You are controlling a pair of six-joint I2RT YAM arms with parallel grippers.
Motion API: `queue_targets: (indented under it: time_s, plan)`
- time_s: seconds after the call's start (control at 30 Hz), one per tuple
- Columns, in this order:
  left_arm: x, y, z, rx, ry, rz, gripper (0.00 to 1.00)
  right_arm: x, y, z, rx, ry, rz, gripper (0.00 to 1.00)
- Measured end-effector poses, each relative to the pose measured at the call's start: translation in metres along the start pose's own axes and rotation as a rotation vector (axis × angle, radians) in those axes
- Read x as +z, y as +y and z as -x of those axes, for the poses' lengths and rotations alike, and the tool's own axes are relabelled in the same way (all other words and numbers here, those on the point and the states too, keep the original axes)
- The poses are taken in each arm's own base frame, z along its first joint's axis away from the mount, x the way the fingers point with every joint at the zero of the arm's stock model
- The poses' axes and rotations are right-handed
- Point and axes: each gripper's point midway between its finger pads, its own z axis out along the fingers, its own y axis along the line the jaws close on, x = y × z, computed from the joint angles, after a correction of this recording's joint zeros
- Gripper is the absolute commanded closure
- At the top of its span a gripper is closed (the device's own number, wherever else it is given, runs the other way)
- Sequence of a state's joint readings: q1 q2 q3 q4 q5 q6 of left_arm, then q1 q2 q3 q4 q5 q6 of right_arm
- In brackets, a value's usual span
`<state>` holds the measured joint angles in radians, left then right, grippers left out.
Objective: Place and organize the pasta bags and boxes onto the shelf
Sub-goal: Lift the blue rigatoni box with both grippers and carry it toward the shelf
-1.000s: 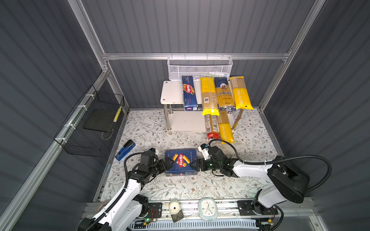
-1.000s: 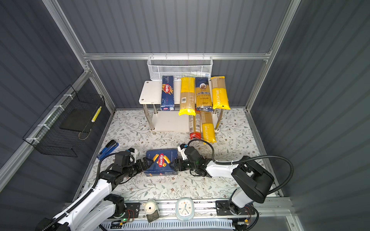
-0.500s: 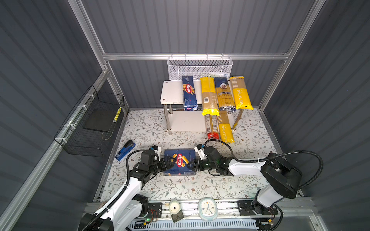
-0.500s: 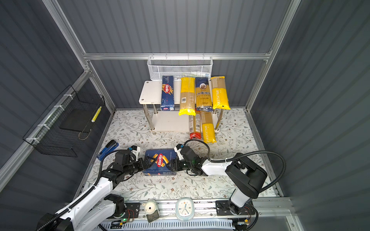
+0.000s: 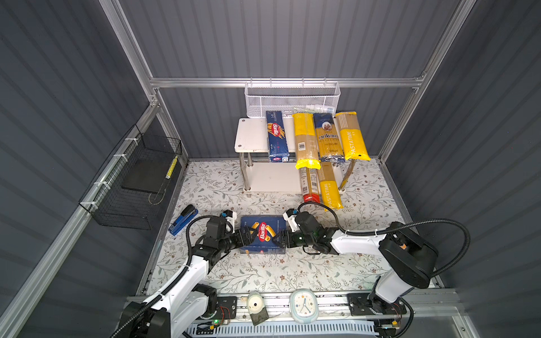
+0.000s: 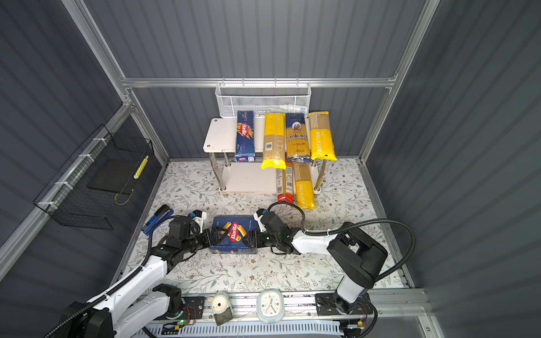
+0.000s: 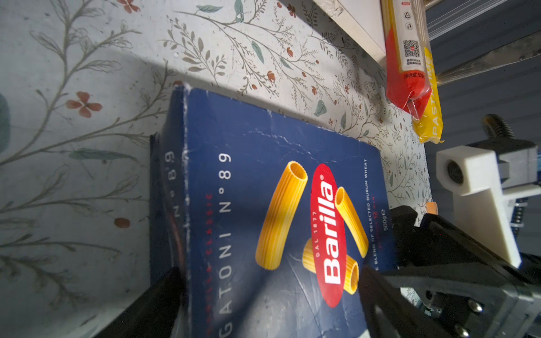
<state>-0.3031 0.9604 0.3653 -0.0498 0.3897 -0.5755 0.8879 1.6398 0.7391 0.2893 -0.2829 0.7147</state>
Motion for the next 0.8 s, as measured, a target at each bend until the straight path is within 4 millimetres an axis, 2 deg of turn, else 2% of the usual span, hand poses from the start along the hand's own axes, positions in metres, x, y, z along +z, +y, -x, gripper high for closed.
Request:
queue_targets:
  time_s: [0.4, 0.67, 0.8]
  plan:
    - [-0.005, -0.014, 0.015, -0.043, -0.063, -0.05, 0.04, -0.004, 0.002, 0.002, 0.02, -0.001, -0.009, 0.26]
    - [-0.005, -0.034, 0.028, -0.023, -0.072, -0.089, 0.04, -0.019, 0.004, 0.026, 0.019, -0.083, -0.066, 0.25]
    - [0.001, -0.041, 0.031, -0.02, -0.064, -0.101, 0.04, -0.026, -0.002, 0.042, 0.028, -0.141, -0.102, 0.25]
